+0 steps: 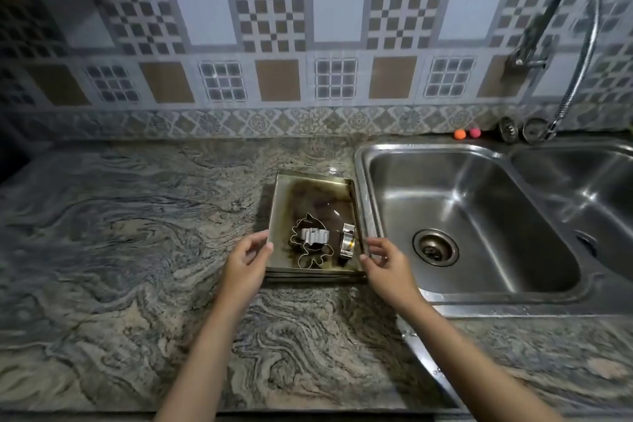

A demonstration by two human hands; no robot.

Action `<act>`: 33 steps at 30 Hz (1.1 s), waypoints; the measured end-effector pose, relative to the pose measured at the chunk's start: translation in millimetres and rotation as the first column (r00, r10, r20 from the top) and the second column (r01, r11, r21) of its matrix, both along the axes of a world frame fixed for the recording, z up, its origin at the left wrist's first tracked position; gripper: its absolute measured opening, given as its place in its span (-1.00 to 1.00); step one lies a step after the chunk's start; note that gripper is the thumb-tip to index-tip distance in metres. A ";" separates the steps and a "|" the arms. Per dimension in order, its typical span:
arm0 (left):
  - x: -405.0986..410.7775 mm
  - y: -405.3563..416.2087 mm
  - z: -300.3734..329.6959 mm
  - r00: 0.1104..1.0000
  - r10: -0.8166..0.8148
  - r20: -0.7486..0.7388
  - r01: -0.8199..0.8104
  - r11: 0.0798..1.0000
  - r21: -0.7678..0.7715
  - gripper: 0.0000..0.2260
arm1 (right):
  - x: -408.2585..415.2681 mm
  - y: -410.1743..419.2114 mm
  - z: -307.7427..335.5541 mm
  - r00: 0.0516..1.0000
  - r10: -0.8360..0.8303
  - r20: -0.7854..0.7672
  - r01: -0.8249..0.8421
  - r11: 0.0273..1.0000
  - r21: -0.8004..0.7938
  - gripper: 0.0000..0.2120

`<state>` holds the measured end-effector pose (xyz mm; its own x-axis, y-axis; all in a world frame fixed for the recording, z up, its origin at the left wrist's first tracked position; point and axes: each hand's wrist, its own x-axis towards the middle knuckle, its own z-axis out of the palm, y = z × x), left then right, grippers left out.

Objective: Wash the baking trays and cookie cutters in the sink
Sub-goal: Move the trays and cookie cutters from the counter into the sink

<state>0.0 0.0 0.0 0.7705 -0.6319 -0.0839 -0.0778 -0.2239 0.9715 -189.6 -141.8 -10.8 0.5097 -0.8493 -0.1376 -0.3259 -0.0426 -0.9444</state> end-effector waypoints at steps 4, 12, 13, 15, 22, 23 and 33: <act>16.7 -8.6 -5.0 0.993 -0.112 -0.033 0.114 0.992 0.058 -0.79 | 14.4 -4.6 -7.6 0.997 -0.082 0.011 0.081 0.994 0.073 -0.77; 27.2 -10.8 -5.8 0.940 -0.316 -0.127 0.323 0.946 0.036 -0.68 | 23.3 -5.5 -4.2 0.994 -0.098 -0.043 0.101 0.991 0.092 -0.74; 28.6 -11.5 -6.5 0.937 -0.314 -0.154 0.321 0.947 0.023 -0.67 | 24.2 -5.8 -4.2 0.993 -0.118 -0.030 0.121 0.986 0.113 -0.74; 34.5 -12.1 -7.7 0.932 -0.300 -0.202 0.305 0.952 -0.006 -0.65 | 25.2 -5.0 -4.0 0.987 -0.160 0.014 0.156 0.973 0.172 -0.76; 46.6 -4.7 -2.3 0.893 -0.324 -0.313 0.305 0.946 -0.109 -0.69 | 23.7 12.6 -11.0 0.970 -0.199 0.142 0.171 0.968 0.185 -0.72; 48.5 -3.8 -0.9 0.877 -0.343 -0.336 0.312 0.939 -0.144 -0.69 | 23.7 13.1 -10.0 0.965 -0.202 0.169 0.172 0.969 0.177 -0.71; 41.0 1.3 -2.3 0.847 -0.450 -0.284 0.373 0.882 -0.288 -0.33 | 5.1 8.3 0.7 0.945 -0.176 0.276 0.156 0.983 0.094 -0.75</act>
